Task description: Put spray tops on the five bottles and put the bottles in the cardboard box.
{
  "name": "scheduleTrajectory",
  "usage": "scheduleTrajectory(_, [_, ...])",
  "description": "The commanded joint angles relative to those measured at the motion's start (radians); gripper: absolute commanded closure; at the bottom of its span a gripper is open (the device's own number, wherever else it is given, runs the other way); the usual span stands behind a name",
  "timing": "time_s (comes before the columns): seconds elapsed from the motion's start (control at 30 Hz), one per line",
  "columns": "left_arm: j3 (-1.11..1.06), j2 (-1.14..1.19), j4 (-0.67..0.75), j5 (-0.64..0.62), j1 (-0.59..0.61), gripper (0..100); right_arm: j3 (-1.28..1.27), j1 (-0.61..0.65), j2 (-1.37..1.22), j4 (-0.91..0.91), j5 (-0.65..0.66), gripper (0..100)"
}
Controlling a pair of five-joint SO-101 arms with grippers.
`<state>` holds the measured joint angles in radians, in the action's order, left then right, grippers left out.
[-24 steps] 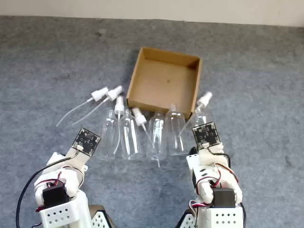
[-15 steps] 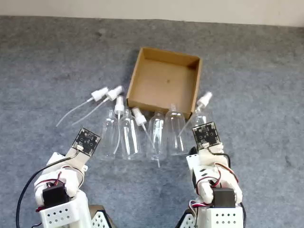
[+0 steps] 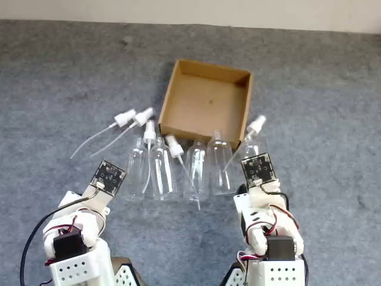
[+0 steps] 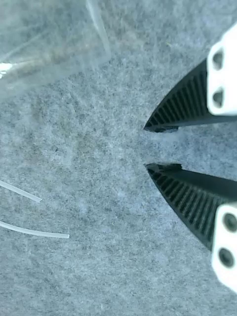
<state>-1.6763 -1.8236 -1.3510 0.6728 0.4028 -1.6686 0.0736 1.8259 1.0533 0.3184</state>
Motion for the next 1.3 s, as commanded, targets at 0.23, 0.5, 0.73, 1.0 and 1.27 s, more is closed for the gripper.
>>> scheduleTrajectory(0.23, [-0.019,-0.001,-0.052,0.005,-0.002,92,-0.162,-0.007,0.01,0.007,0.0,99.3])
scheduleTrajectory(0.5, [-0.019,-0.001,-0.052,0.006,-0.012,92,-0.163,-0.005,0.012,-0.001,0.005,99.3])
scheduleTrajectory(0.73, [-0.019,-0.001,-0.046,0.006,-0.013,92,-0.16,-0.079,0.013,-0.14,0.006,99.3])
scheduleTrajectory(1.0, [-0.019,-0.001,-0.046,0.008,-0.047,93,0.074,-0.104,0.007,-0.13,0.0,98.8])
scheduleTrajectory(1.27, [-0.019,-0.001,-0.046,0.008,-0.042,93,0.466,-0.104,-0.248,-0.036,-0.002,98.1])
